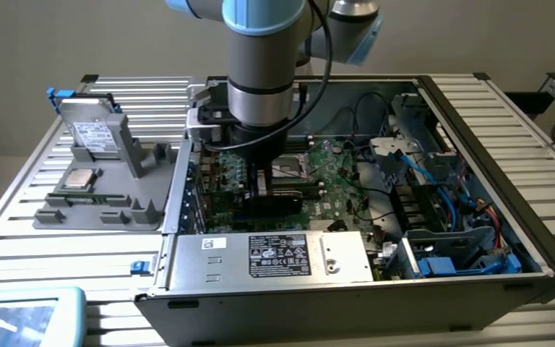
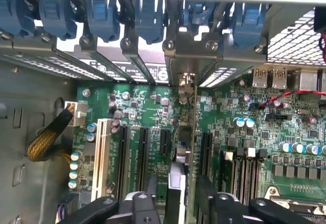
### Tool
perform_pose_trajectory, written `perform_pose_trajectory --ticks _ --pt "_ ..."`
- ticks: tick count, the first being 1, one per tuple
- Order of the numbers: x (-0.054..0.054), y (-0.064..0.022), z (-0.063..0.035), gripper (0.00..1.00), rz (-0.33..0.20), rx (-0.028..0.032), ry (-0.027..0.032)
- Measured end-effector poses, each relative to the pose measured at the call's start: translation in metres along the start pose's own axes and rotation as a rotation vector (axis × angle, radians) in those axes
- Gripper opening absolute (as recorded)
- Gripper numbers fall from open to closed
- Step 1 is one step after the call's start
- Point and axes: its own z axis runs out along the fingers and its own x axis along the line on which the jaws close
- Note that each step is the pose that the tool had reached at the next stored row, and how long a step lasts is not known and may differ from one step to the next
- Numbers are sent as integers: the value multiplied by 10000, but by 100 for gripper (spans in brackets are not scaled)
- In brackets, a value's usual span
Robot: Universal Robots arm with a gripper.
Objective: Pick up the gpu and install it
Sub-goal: 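Insert the gpu into the slot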
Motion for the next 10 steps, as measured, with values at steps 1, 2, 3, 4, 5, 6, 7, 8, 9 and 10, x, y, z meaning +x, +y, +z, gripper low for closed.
perform_pose_trajectory --ticks 1,2,3,4,5,6,7,8,9,10 --pt "0 -1 -1 47 -2 1 -3" --pt "0 -1 -5 53 -2 0 -3" --pt "1 -1 -12 53 -1 7 -4" --pt "2 0 -37 53 0 19 -5" --pt "3 1 -75 53 -1 24 -5" --pt "5 2 -121 53 0 27 -3" --pt "7 4 -165 53 0 30 -5" --pt "10 6 -210 53 1 31 -3" --pt "11 7 -254 53 2 37 -5" --pt "14 9 -302 53 4 39 -2"
